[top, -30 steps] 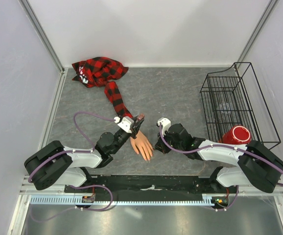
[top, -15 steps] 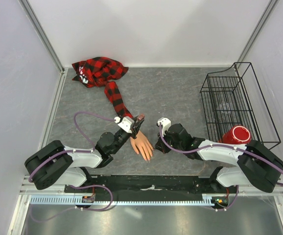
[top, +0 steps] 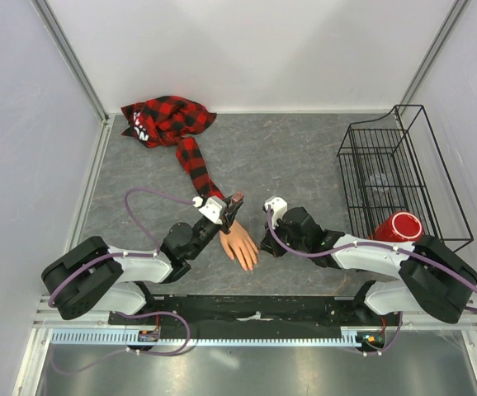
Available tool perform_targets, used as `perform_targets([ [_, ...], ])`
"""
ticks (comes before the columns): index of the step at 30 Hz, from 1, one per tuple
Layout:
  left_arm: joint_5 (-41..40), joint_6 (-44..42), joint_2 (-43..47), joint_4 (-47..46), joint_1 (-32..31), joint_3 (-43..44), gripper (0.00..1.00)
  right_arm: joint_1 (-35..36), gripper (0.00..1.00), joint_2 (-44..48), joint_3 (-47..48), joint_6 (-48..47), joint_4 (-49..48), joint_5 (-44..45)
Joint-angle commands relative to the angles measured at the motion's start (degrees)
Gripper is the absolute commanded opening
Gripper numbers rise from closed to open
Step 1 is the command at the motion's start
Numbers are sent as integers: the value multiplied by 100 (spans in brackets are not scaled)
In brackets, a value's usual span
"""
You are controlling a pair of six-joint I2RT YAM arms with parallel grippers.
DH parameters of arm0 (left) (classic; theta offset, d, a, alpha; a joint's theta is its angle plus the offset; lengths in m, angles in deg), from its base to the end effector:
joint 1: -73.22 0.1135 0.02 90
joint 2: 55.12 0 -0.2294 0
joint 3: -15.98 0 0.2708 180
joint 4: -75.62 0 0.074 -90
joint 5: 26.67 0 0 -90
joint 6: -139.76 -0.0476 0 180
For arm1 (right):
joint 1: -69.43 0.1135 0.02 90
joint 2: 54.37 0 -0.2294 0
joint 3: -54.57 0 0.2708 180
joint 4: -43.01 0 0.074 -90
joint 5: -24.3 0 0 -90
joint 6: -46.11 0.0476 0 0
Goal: Paint the nails
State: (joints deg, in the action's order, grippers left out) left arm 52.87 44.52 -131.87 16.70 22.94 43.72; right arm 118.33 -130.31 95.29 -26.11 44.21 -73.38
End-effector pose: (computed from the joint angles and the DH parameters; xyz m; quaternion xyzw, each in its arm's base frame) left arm 0.1754 -0.1976 0.1532 0.2367 0.5995 -0.2378 0.7267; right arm 0.1812 0.2174 0.1079 -0.2680 0.8499 0.2971 0.3428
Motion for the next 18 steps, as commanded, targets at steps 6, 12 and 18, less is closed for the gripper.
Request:
perform_targets([
  [6, -132, -250, -24, -448, -34, 88, 2, 14, 0, -70, 257, -55, -203, -58],
  [12, -132, -267, -15, -457, -34, 88, 2, 14, 0, -70, 240, -55, -159, -128],
  [18, -132, -259, -15, -483, -34, 79, 2, 58, 0, -52, 82, 24, -159, -260],
])
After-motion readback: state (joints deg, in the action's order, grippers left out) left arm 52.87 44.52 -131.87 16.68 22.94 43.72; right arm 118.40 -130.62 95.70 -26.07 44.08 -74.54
